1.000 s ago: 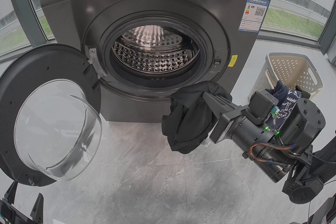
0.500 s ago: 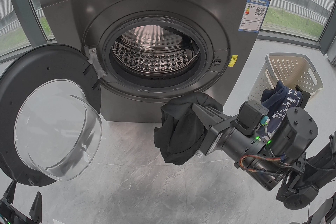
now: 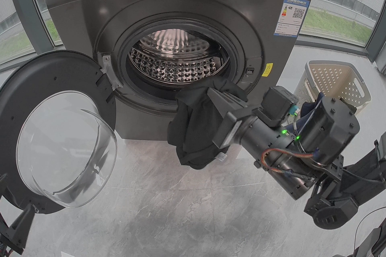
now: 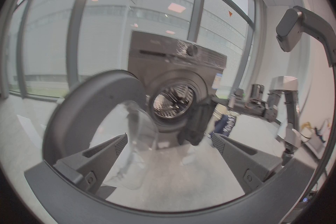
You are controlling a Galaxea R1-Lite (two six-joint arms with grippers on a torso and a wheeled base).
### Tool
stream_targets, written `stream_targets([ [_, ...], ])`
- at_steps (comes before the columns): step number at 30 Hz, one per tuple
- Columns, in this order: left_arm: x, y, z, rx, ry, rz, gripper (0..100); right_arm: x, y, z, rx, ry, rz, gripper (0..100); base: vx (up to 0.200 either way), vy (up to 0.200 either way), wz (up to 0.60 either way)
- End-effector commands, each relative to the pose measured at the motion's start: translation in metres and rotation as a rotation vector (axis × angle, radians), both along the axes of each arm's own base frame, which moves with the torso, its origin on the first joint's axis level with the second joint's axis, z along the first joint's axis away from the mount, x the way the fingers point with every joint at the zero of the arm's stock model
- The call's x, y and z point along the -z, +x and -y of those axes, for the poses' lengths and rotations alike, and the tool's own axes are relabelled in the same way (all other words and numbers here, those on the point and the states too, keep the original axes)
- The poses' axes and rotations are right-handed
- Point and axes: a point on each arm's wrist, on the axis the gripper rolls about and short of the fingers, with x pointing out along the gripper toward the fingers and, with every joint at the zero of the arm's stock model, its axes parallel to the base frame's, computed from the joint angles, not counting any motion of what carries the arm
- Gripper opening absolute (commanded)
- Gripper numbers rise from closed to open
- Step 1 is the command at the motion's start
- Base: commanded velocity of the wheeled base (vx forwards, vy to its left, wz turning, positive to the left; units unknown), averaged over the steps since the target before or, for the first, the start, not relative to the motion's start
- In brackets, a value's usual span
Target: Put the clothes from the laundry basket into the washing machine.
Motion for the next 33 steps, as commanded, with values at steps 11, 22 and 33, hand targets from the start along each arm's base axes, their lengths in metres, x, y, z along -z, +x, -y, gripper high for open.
stream_targets([
  [11, -0.004, 0.092, 0.017, 0.321, 0.056, -0.301, 100, 0.000, 0.033, -0.042, -0.029, 0.044, 0.042, 0, 0.000, 0.000, 0.00],
  [22, 0.017, 0.158, 0.047, 0.426, 0.088, -0.406, 100, -0.003, 0.035, -0.039, -0.031, 0.055, 0.046, 0, 0.000, 0.000, 0.00],
  [33, 0.026, 0.198, 0.073, 0.471, 0.103, -0.420, 100, -0.011, 0.038, -0.036, -0.023, 0.083, 0.060, 0, 0.000, 0.000, 0.00],
])
